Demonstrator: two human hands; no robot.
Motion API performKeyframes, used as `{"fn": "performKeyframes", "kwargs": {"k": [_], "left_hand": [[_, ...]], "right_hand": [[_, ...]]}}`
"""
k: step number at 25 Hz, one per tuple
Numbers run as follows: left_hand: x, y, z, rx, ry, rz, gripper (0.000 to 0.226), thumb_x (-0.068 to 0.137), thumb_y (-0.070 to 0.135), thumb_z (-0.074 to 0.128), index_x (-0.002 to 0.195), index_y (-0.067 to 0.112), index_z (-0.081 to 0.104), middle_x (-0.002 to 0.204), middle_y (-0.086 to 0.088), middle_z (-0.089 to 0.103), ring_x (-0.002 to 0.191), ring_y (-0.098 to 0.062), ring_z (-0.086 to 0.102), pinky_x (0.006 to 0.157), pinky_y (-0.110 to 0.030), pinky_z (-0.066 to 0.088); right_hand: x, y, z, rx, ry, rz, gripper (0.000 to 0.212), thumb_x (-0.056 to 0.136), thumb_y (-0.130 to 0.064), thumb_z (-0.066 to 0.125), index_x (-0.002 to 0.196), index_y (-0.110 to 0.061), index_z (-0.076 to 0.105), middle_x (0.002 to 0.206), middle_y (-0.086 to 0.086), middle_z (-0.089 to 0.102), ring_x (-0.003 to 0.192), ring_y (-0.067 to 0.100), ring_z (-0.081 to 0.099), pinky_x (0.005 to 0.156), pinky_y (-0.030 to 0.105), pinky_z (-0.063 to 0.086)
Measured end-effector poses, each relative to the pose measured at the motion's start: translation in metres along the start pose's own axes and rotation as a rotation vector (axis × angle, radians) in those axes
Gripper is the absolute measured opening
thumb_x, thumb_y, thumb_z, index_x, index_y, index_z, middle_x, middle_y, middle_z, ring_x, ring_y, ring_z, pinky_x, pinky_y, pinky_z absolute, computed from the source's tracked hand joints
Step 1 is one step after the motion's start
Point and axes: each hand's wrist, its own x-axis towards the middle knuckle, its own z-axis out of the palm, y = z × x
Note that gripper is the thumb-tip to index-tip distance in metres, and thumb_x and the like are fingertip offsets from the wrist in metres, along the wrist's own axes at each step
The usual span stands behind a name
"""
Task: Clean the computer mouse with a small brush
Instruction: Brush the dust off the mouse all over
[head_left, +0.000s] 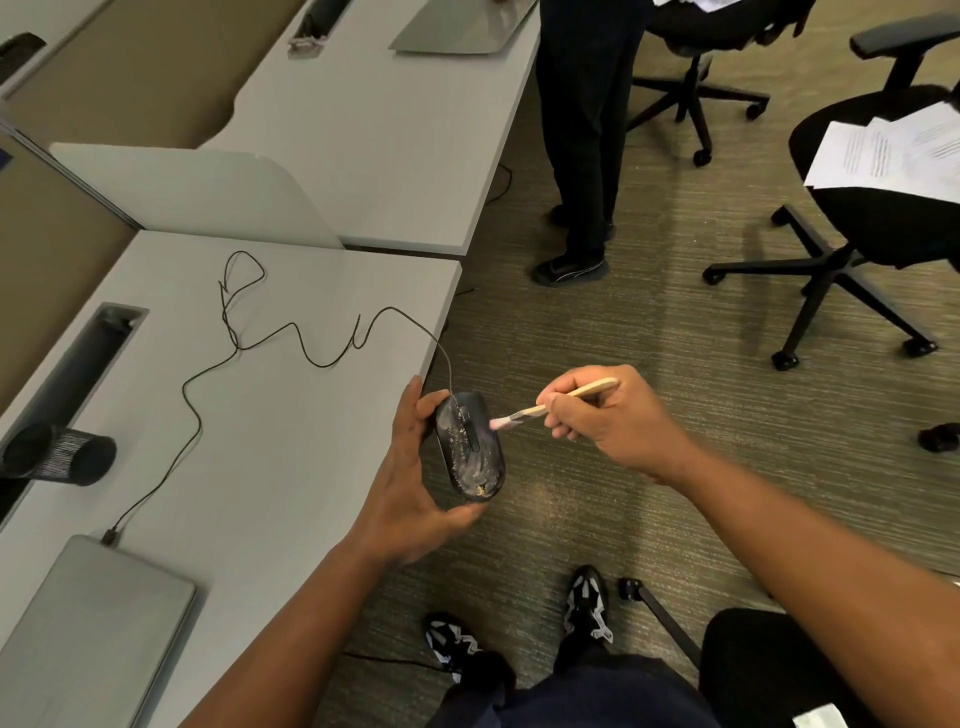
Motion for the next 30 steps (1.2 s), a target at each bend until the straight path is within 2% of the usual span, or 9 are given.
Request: {"fn": "performKeyframes", "kwargs": {"k": [4, 7, 9, 11, 15, 18, 21, 25, 30], "left_hand": [[0.001, -0.002, 0.001, 0.007, 0.003, 0.000, 0.147, 0.067, 0.023, 0.098, 0.168, 0.041, -0.007, 0.161, 0.017, 0.038, 0.150, -0.015, 0.045, 0.122, -0.025, 0.038], [0.001, -0.003, 0.000, 0.009, 0.010, -0.011, 0.148, 0.067, 0.022, 0.099, 0.168, 0.043, -0.008, 0.161, 0.013, 0.039, 0.151, -0.019, 0.045, 0.124, -0.038, 0.040], [0.002, -0.004, 0.000, 0.015, 0.006, -0.013, 0.149, 0.067, 0.022, 0.099, 0.168, 0.042, -0.008, 0.162, 0.010, 0.038, 0.151, -0.021, 0.044, 0.124, -0.043, 0.040], [0.003, -0.005, 0.000, 0.012, 0.004, -0.010, 0.148, 0.067, 0.023, 0.098, 0.169, 0.040, -0.008, 0.162, 0.009, 0.039, 0.151, -0.021, 0.045, 0.124, -0.040, 0.039], [0.003, -0.004, -0.001, -0.001, 0.008, -0.023, 0.146, 0.068, 0.027, 0.098, 0.169, 0.040, -0.008, 0.162, 0.010, 0.038, 0.152, -0.019, 0.044, 0.124, -0.030, 0.037], [0.003, -0.004, 0.000, 0.007, 0.003, -0.015, 0.147, 0.068, 0.025, 0.099, 0.168, 0.042, -0.008, 0.163, 0.010, 0.037, 0.152, -0.018, 0.043, 0.125, -0.035, 0.038], [0.002, -0.004, -0.002, 0.012, 0.008, -0.007, 0.147, 0.069, 0.026, 0.099, 0.168, 0.042, -0.008, 0.164, 0.010, 0.037, 0.152, -0.018, 0.044, 0.124, -0.034, 0.039], [0.003, -0.005, -0.003, -0.004, 0.003, -0.008, 0.147, 0.068, 0.024, 0.099, 0.168, 0.042, -0.007, 0.162, 0.016, 0.037, 0.152, -0.015, 0.043, 0.124, -0.026, 0.036], [0.004, -0.007, -0.004, -0.020, 0.005, -0.005, 0.148, 0.068, 0.024, 0.100, 0.169, 0.039, -0.007, 0.162, 0.018, 0.038, 0.152, -0.015, 0.043, 0.121, -0.019, 0.034]], "right_hand": [[-0.002, -0.003, 0.003, 0.037, -0.061, -0.028, 0.012, 0.100, -0.009, 0.069, 0.098, -0.012, 0.081, 0.086, 0.014, 0.078, 0.077, 0.020, 0.075, 0.070, 0.027, 0.060], [-0.001, -0.002, 0.001, -0.041, -0.024, -0.013, 0.013, 0.098, -0.011, 0.070, 0.093, -0.014, 0.081, 0.083, 0.015, 0.077, 0.075, 0.021, 0.073, 0.073, 0.038, 0.060], [-0.001, -0.005, 0.000, -0.005, -0.018, -0.020, 0.012, 0.098, -0.011, 0.070, 0.094, -0.014, 0.081, 0.086, 0.015, 0.077, 0.078, 0.022, 0.074, 0.074, 0.036, 0.061], [0.000, -0.006, 0.002, 0.006, -0.060, -0.024, 0.011, 0.096, -0.015, 0.070, 0.095, -0.016, 0.081, 0.087, 0.014, 0.078, 0.080, 0.021, 0.074, 0.074, 0.031, 0.061], [0.000, -0.003, 0.002, -0.022, 0.005, -0.008, 0.013, 0.089, -0.026, 0.071, 0.090, -0.018, 0.081, 0.083, 0.014, 0.077, 0.076, 0.023, 0.072, 0.076, 0.045, 0.060], [-0.003, 0.000, 0.004, 0.009, -0.044, -0.036, 0.016, 0.089, -0.030, 0.071, 0.093, -0.019, 0.081, 0.085, 0.011, 0.078, 0.078, 0.020, 0.074, 0.073, 0.032, 0.061], [-0.001, 0.004, 0.004, -0.035, 0.015, -0.019, 0.013, 0.089, -0.027, 0.071, 0.091, -0.020, 0.081, 0.082, 0.011, 0.077, 0.075, 0.020, 0.073, 0.074, 0.047, 0.061], [-0.002, 0.005, 0.005, 0.027, -0.063, -0.051, 0.018, 0.089, -0.032, 0.071, 0.095, -0.019, 0.082, 0.086, 0.010, 0.078, 0.077, 0.019, 0.074, 0.071, 0.028, 0.060], [-0.001, 0.007, 0.006, 0.022, -0.011, -0.030, 0.019, 0.086, -0.035, 0.070, 0.091, -0.021, 0.081, 0.084, 0.010, 0.078, 0.075, 0.018, 0.072, 0.071, 0.031, 0.060]]}}
